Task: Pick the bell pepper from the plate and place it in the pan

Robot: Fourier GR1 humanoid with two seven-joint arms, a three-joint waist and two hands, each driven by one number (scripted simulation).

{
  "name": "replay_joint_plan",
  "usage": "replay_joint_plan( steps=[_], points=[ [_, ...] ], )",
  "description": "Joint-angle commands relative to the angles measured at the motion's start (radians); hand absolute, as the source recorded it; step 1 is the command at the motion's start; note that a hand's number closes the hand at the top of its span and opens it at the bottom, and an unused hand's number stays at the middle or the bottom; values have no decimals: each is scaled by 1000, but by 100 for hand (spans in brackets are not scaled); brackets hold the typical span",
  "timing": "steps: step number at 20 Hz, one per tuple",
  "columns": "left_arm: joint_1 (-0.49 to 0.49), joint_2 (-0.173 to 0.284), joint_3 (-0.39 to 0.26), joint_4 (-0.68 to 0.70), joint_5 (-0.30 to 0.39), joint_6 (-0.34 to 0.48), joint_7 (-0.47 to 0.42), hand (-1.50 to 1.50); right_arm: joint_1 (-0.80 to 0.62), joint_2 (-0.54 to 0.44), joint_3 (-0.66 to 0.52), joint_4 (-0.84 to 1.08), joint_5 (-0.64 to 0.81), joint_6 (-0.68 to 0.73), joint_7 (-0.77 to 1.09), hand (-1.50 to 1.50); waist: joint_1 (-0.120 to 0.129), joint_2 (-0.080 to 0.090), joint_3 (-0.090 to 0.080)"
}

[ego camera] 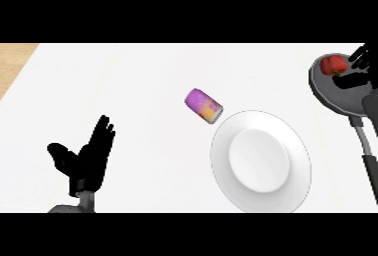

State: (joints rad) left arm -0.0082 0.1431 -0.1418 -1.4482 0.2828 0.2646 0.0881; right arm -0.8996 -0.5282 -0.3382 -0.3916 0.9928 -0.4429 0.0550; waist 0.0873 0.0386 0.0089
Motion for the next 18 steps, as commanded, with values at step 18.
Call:
replay_joint_plan(
  steps=[18],
  points=[
    [18, -26, -5, 26, 1, 4, 11, 0, -70, -56, -433, 142, -477, 245, -440, -150, -16, 4, 2]
  ],
)
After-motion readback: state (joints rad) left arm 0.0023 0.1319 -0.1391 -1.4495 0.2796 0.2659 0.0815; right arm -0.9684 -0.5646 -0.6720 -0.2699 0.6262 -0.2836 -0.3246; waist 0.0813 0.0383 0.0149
